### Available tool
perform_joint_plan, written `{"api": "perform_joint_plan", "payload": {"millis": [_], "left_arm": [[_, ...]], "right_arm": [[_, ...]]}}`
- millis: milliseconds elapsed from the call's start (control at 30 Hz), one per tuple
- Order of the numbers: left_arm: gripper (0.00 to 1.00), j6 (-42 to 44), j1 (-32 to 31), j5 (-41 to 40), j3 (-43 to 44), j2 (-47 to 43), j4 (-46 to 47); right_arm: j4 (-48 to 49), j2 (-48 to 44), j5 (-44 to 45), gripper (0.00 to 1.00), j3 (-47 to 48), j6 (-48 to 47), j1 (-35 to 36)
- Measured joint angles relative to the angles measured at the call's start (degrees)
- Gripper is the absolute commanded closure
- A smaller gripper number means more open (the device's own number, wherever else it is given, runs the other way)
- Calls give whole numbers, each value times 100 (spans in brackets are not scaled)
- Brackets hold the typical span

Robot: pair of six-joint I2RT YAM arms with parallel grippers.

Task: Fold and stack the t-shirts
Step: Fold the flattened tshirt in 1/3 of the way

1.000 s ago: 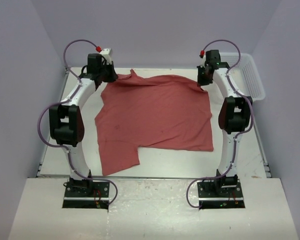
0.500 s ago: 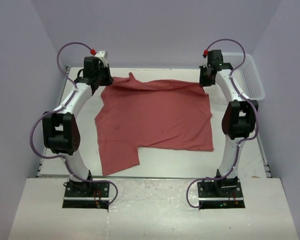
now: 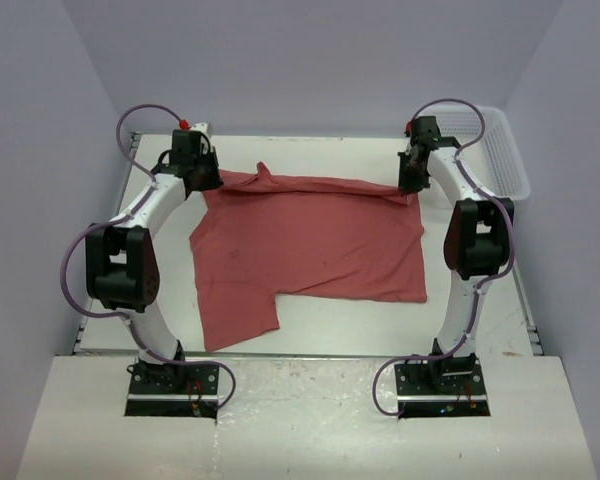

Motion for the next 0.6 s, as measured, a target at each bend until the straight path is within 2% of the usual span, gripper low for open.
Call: {"api": "perform_joint_plan", "payload": {"millis": [600], "left_arm": [[100,-151,0,-319,-302,-334,-313]], "right_arm": [[-42,-269,315,100,-459,269,-4]]}}
